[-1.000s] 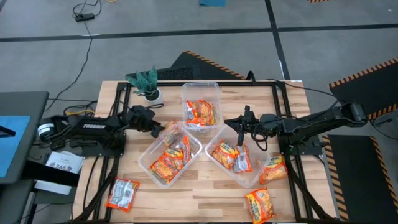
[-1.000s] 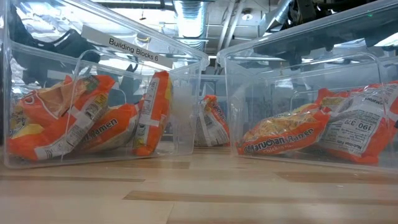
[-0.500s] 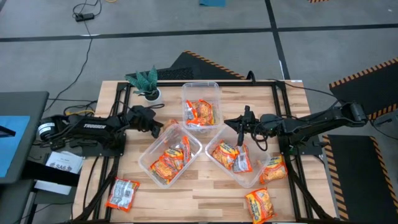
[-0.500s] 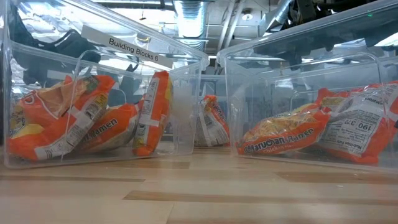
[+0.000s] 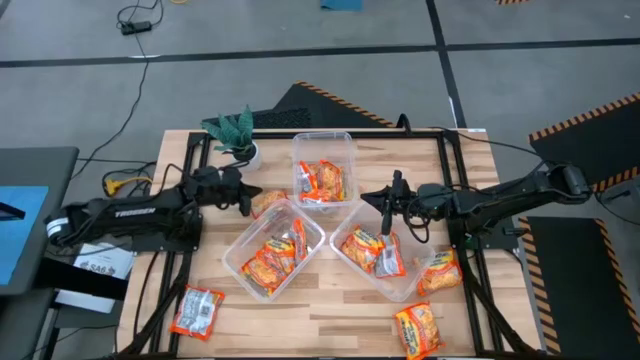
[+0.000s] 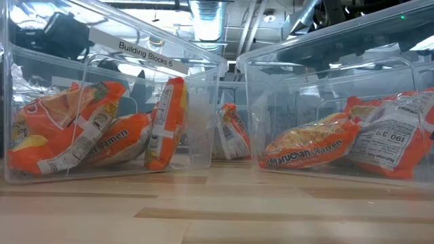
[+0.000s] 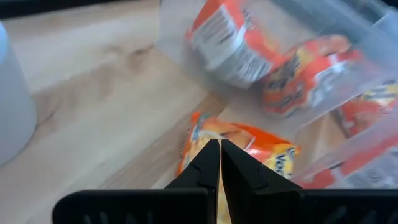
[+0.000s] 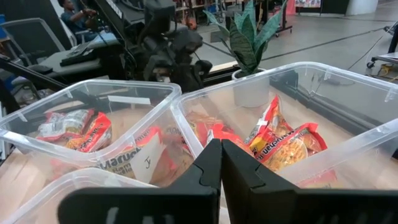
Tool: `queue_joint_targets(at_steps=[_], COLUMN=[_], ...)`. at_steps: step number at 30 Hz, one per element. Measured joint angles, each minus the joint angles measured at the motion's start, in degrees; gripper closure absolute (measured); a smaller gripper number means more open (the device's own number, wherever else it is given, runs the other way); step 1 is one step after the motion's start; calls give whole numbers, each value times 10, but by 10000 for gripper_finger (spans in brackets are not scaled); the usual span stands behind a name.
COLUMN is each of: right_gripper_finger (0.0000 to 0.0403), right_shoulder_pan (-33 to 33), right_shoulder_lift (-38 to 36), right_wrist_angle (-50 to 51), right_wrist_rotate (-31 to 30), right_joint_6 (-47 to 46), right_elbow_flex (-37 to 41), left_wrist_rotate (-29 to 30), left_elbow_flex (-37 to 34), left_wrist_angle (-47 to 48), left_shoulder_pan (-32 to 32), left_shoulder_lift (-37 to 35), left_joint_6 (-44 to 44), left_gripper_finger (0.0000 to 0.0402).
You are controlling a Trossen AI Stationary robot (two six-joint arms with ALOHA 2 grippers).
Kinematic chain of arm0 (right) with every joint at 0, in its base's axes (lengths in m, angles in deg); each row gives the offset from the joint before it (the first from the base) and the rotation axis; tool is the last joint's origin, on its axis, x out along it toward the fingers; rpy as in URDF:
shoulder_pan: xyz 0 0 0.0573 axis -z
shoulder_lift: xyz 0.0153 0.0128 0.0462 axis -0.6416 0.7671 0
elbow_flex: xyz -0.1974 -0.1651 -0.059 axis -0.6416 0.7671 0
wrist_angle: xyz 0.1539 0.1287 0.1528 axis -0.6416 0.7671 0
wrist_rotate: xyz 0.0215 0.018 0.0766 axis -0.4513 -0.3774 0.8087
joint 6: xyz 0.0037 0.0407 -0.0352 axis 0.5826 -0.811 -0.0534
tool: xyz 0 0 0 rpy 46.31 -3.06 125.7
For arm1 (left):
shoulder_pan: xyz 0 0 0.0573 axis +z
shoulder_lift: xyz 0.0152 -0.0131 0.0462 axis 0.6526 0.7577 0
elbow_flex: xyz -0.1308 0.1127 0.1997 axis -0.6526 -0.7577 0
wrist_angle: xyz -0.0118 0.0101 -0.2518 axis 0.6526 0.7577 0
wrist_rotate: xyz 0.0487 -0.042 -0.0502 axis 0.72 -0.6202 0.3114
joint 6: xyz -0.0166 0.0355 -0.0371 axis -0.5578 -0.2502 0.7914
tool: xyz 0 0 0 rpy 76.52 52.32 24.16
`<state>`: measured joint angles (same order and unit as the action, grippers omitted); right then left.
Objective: Sort Maruchan noodles
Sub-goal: Put the orange noodle pack into the bottom left transparent container
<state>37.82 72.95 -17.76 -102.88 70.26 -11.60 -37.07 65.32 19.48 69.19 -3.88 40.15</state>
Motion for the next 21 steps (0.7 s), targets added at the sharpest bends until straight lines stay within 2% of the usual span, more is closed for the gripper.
queue_joint_targets(at_steps=[5, 10, 14, 21], right_gripper_finger=[369, 369, 369, 369], right_shoulder_pan=[0, 0, 0, 0], right_shoulder_lift=[0, 0, 0, 0], right_wrist_angle=[-1, -2, -2, -2], right_wrist_rotate=[0, 0, 0, 0], right_joint_6=[0, -2, -2, -2], right_elbow_flex=[0, 0, 0, 0], left_wrist_rotate=[-17, 30, 40, 48], left_elbow_flex=[0, 0, 0, 0], left_wrist_angle=[64, 84, 59, 4], left_shoulder_pan=[-3, -25, -41, -57], left_shoulder_lift=[-61, -48, -14, 62], left_joint_6=[6, 12, 18, 15], left_gripper_finger=[401, 394, 354, 253])
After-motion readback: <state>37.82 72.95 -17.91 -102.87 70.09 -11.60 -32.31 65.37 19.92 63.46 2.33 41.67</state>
